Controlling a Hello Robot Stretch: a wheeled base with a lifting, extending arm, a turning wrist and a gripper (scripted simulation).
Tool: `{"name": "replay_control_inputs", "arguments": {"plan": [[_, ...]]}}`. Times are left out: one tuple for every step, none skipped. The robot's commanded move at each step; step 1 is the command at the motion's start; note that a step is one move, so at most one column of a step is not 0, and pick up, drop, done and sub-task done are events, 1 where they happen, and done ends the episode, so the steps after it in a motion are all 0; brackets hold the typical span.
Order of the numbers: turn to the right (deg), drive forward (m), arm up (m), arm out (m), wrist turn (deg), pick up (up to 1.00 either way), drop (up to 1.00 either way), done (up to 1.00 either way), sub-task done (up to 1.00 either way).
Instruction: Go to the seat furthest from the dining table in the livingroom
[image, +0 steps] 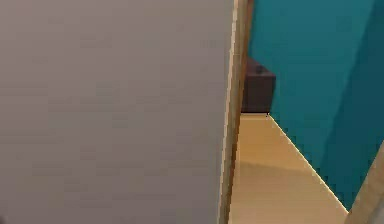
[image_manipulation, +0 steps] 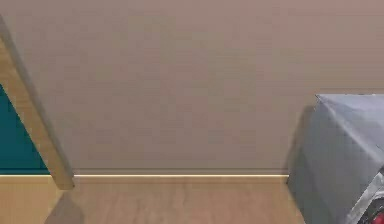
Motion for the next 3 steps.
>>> {"name": "replay_control_inputs", "arguments": {"plan": [[33.0,0.0,0.0,0.0,0.0,0.0,0.0,0.0,0.0],[0.0,1.0,0.0,0.0,0.0,0.0,0.0,0.0,0.0],[45.0,0.0,0.0,0.0,0.0,0.0,0.0,0.0,0.0]]}}
